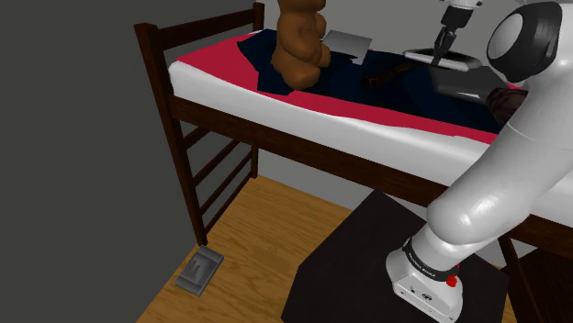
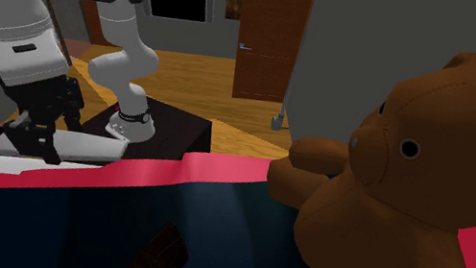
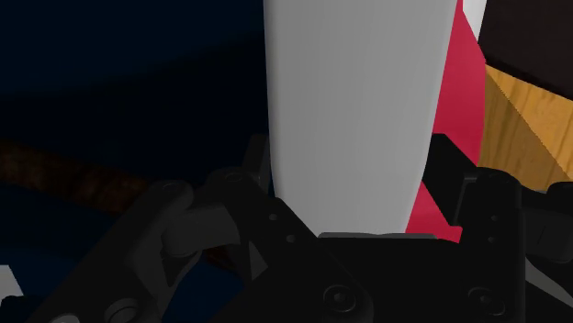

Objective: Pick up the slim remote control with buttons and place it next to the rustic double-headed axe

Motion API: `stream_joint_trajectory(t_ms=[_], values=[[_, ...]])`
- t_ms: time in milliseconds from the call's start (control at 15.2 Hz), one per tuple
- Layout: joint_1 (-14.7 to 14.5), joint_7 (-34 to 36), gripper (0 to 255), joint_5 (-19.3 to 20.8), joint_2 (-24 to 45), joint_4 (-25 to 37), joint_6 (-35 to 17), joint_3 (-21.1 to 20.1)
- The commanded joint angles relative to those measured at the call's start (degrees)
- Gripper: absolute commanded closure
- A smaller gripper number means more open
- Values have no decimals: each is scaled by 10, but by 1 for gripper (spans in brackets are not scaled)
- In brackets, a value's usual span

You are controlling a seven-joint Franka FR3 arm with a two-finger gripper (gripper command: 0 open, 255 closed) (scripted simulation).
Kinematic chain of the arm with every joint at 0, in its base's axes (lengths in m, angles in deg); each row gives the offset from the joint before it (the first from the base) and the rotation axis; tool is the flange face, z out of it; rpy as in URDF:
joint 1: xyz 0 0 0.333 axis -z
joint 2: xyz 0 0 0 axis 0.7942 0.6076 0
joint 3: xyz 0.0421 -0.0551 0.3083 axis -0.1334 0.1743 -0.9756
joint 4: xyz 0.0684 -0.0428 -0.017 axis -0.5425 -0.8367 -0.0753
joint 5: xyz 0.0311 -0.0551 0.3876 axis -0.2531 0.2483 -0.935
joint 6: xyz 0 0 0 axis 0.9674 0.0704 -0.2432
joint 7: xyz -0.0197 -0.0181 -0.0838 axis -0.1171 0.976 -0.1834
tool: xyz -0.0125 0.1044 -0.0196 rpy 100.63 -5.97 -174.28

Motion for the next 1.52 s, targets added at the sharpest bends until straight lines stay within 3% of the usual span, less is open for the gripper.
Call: stream_joint_trajectory(t_ms=[0, 462, 858, 1452], values=[[13, -25, 255, 1, -3, -5, -2, 11], [68, -123, 255, -7, 4, 1, -1, 54], [131, -217, 255, -37, 42, 38, 9, 92], [116, -207, 255, -18, 15, -61, -69, 87]])
